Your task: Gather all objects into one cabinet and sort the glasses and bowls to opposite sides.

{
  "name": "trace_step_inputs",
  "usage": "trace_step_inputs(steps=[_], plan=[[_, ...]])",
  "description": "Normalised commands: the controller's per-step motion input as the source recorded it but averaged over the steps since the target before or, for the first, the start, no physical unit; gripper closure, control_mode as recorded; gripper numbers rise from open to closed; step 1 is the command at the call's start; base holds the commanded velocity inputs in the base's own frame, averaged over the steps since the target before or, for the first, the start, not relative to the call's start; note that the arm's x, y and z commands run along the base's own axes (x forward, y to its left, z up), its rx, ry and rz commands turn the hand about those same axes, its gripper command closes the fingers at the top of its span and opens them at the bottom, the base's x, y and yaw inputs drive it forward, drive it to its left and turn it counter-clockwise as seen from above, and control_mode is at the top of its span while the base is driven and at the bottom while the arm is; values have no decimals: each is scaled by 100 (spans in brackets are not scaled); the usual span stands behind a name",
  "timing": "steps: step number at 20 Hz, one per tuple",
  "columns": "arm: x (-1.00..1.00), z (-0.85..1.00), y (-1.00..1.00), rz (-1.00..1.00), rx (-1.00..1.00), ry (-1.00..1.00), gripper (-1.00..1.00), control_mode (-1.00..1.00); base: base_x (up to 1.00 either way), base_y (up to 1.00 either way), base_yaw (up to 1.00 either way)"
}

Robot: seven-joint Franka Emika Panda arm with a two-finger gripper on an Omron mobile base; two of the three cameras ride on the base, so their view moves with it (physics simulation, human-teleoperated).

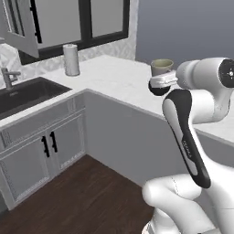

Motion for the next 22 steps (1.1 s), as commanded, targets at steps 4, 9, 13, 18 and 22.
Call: trace_step_inputs(steps=[4,9,13,18,22], plan=[[0,0,0,0,0,0,100,100,-68,-35,-69],[0,0,0,0,0,0,100,100,-61,-59,-65],[0,0,0,0,0,0,100,100,-76,-100,-44],[0,0,0,0,0,0,100,100,-77,-100,-42],[0,0,0,0,0,0,100,100,-76,-100,-41]])
